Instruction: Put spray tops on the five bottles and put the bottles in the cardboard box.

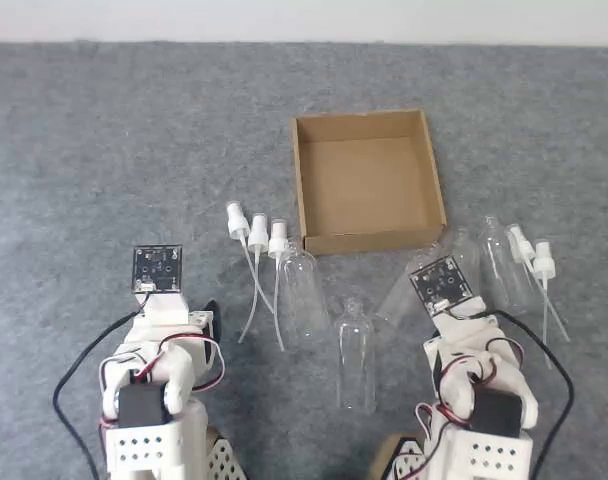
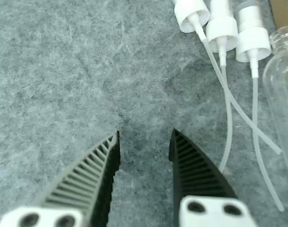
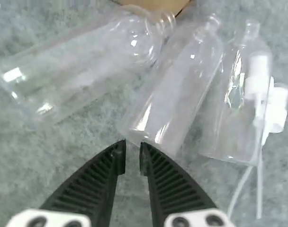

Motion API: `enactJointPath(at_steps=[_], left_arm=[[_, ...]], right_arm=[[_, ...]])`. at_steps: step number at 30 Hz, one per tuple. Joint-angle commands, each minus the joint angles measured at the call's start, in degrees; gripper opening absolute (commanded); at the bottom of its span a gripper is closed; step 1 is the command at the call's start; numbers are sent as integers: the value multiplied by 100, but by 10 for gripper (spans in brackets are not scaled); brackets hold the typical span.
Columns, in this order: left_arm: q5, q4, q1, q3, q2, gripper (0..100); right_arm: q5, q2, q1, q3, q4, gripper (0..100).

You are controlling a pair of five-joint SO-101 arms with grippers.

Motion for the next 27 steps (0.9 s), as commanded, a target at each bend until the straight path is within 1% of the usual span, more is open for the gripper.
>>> enactJointPath(at_steps=[1, 4, 7, 13, 19, 23, 27], left_arm=[[-9, 18, 18, -40, -105, 152], [-9, 18, 18, -40, -105, 152], [-9, 18, 18, -40, -105, 152], [-9, 18, 18, -40, -105, 152], [-9, 18, 18, -40, -105, 152], [-9, 18, 18, -40, -105, 152], [-9, 18, 9, -40, -105, 152]], right_arm=[[237, -75, 277, -809, 207, 140], [264, -4, 585, -1582, 338, 136], [273, 567, 620, -2391, 558, 135], [273, 3187, 646, -3965, 558, 145], [281, 5622, 611, -5749, 558, 263], [281, 6958, 611, -6699, 558, 268], [281, 8127, 505, -7226, 558, 268]])
